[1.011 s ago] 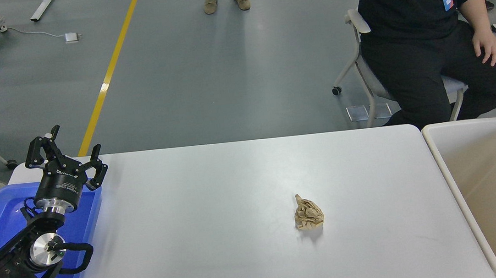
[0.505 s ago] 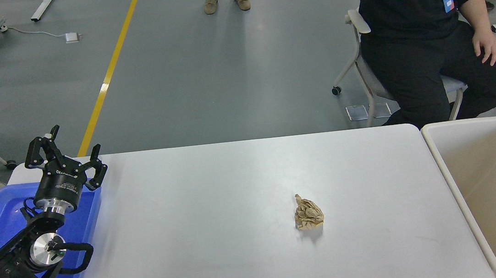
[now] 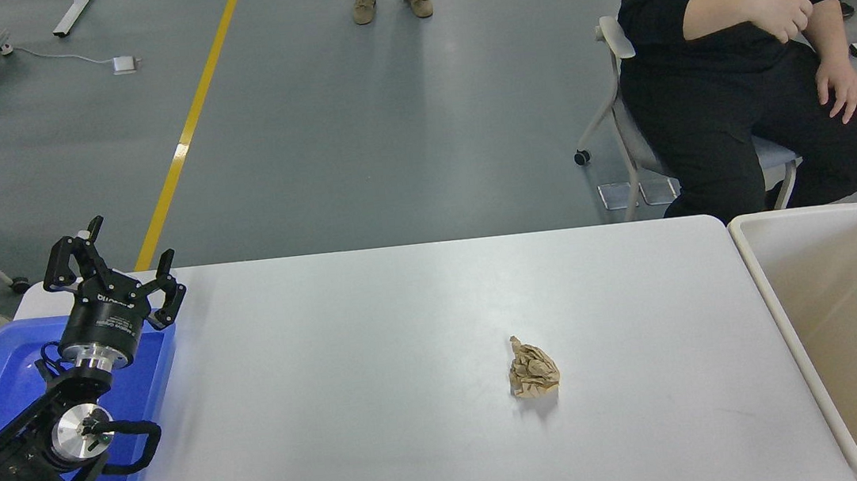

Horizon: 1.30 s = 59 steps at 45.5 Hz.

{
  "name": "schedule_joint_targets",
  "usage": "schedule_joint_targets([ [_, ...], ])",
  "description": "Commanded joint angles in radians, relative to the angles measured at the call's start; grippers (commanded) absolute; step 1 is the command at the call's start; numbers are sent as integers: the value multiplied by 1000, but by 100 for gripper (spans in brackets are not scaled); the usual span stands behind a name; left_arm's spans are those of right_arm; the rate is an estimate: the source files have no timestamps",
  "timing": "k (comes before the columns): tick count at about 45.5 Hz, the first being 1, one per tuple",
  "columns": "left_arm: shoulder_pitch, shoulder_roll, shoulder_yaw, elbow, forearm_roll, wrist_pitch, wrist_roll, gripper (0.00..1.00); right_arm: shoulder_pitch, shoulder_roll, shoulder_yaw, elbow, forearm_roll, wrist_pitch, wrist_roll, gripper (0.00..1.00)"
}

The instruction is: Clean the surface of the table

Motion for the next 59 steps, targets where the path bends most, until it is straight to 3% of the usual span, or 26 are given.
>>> schedule_joint_targets([
  [1,0,-1,0,0,0,0,0,100,-20,31,8,2,10,-9,-2,0],
  [48,0,-1,0,0,0,0,0,100,-22,89,9,-1,10,-107,-26,0],
  [59,0,-1,0,0,0,0,0,100,-20,89,9,2,12,-179,-25,32],
])
